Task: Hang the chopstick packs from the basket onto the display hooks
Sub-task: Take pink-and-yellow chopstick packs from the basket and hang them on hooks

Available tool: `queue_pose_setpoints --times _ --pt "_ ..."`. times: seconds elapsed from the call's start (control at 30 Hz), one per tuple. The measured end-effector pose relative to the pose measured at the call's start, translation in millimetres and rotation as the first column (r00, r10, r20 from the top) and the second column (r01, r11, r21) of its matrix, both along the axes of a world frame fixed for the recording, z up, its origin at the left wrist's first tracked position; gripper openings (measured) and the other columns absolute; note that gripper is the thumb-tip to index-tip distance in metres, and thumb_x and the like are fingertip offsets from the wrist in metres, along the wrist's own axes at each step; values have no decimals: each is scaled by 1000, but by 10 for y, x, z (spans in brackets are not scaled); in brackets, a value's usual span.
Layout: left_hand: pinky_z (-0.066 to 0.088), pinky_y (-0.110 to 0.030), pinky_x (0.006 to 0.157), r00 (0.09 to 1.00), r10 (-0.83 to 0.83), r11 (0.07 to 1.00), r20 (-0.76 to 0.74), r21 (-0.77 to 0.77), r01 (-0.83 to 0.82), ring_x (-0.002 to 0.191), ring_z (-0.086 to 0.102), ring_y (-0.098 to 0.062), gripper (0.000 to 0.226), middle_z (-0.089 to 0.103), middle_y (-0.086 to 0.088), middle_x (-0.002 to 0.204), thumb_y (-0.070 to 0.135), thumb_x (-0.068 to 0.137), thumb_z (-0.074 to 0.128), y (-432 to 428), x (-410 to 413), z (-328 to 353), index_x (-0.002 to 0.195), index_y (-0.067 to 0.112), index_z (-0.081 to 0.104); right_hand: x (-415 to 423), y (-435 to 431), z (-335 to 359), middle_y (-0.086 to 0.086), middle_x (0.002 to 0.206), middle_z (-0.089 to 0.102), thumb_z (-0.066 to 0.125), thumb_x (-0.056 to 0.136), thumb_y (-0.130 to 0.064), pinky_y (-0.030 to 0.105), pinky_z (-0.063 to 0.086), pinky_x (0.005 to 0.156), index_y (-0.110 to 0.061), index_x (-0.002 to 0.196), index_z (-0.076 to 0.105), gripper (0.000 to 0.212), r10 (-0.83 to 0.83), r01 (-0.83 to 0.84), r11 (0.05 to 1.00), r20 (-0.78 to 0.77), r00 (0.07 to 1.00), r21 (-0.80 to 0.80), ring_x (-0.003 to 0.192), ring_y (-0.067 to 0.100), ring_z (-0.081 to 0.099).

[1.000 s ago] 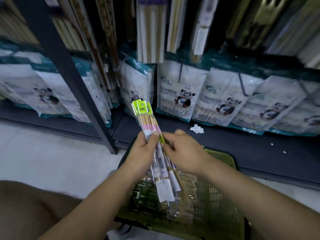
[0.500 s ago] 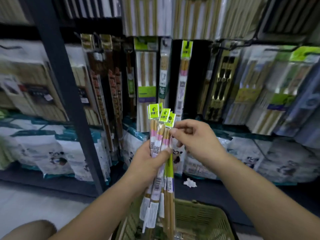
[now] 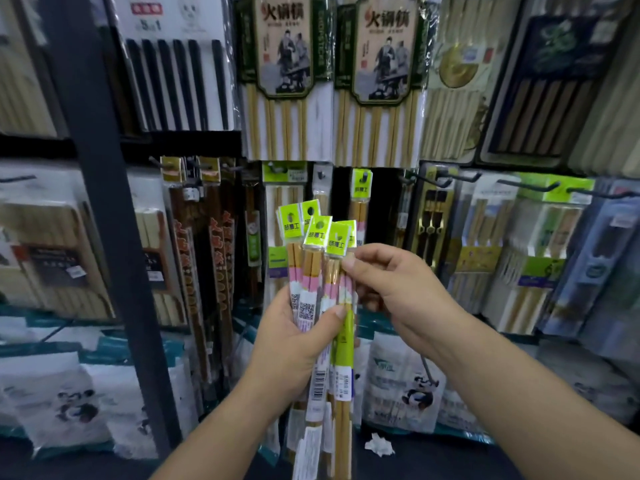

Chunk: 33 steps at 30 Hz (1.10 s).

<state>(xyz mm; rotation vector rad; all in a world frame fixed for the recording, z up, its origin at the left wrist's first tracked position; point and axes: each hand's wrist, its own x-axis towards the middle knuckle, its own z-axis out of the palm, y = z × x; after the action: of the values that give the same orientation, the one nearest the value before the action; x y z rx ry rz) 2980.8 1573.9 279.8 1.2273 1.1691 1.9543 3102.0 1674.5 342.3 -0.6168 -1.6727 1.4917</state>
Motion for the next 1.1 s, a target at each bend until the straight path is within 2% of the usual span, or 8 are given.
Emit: queue_pose_setpoints --times 0.13,0.23,0.33,0.47,0.53,0.7,0.9,1.1 --pt "57 -20 77 998 48 998 -33 48 -47 92 75 -14 28 79 1 100 18 86 76 46 -25 -2 112 22 68 -53 44 50 0 70 63 77 89 -22 20 41 47 -16 87 75 6 -75 75 997 -19 997 12 57 8 53" --pt "57 -21 71 995 90 995 -39 49 -88 81 73 -18 17 76 -5 89 9 93 73 107 -80 6 105 19 67 -84 78 152 4 70 59 75 91 -25 21 39 47 -20 76 77 16 -159 161 987 -60 985 27 56 9 49" --pt "56 -28 62 993 118 992 -30 53 -116 66 68 -20 11 71 -8 76 10 95 70 153 -148 10 103 14 63 -106 110 330 3 67 58 68 96 -27 18 38 45 -20 77 78 23 -206 214 976 -145 968 38 51 7 45" --pt "58 -59 76 990 136 990 -38 30 -135 70 67 -25 12 69 -8 74 18 96 71 195 -226 -46 102 26 65 -168 158 538 -2 63 61 66 97 -24 15 39 45 -24 71 75 28 -268 293 948 -183 946 124 48 3 49" --pt "58 -66 75 993 117 993 -16 23 -116 69 66 -28 13 68 -9 74 19 96 71 197 -233 -53 100 30 66 -207 176 580 -2 61 61 65 97 -22 14 40 44 -22 70 74 28 -291 314 943 -186 939 113 47 4 49" --pt "56 -32 54 997 76 997 13 20 -76 60 66 -21 11 68 -7 71 16 94 72 180 -217 -62 99 22 65 -282 225 586 3 61 59 67 97 -25 13 39 43 -19 61 69 37 -330 354 930 -196 923 98 46 6 47" --pt "54 -34 52 998 35 999 54 14 -35 60 63 -24 25 66 -11 72 25 86 75 169 -211 -71 105 13 62 -293 280 545 7 66 62 65 97 -26 11 40 46 -12 67 69 33 -375 395 911 -164 912 120 51 7 48" --pt "56 -34 52 998 41 999 37 4 -41 62 65 -22 13 68 -7 75 15 93 73 170 -225 -98 96 25 66 -323 316 501 7 65 60 66 96 -27 10 42 51 -15 66 69 33 -388 407 903 -141 911 139 52 7 50"
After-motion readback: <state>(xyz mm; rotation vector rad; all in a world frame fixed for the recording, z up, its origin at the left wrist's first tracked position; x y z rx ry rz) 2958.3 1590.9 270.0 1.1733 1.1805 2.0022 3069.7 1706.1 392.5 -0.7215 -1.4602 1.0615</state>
